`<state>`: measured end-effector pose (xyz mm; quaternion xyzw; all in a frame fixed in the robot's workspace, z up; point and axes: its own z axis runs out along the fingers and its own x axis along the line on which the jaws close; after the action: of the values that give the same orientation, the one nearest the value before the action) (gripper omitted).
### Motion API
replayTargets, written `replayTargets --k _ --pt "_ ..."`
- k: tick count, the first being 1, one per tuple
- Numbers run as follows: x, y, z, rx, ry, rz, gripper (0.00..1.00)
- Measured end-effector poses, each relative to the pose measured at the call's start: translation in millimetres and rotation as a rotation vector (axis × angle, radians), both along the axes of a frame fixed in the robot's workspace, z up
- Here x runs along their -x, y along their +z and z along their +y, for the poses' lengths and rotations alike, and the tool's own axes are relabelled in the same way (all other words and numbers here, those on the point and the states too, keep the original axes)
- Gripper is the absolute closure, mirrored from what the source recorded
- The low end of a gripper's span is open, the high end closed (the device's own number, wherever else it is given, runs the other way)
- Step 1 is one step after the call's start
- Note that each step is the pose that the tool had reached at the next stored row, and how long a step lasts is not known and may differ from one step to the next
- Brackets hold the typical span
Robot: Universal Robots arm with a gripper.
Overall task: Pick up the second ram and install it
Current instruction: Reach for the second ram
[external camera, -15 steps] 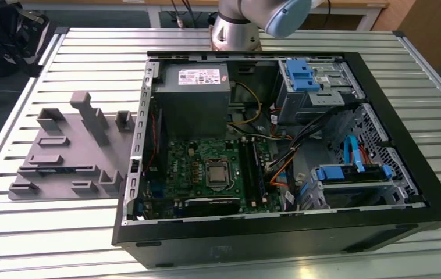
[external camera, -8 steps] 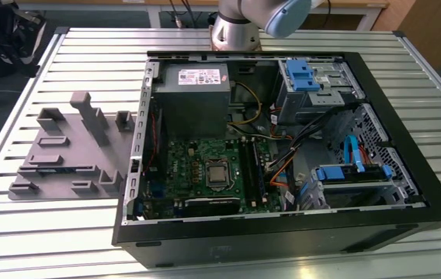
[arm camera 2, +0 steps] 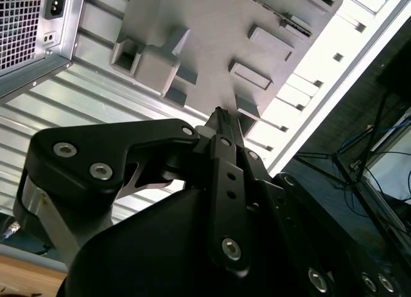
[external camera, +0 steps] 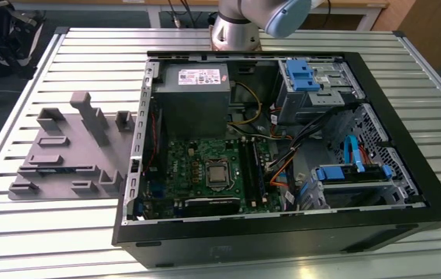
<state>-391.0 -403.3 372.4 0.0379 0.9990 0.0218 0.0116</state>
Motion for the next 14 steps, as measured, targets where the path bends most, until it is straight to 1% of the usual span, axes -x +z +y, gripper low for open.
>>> replayTargets --k 1,2,4,9,10,14 --pt "0.2 -0.1 -0.2 -0.0001 0.0 0.0011 0.89" --pt "0.2 -0.1 -0.2 -0.0001 0.0 0.0047 0.89" --pt "0.4 0.0 -0.3 0.0 0.0 0.0171 0.89" --pt "1.3 0.0 -0.3 0.0 0.0 0.0435 0.89" --pt "1.8 0.1 -0.3 0.0001 0.0 0.0459 0.89" --pt "4.6 -0.1 -0.4 0.0 0.0 0.0462 0.89"
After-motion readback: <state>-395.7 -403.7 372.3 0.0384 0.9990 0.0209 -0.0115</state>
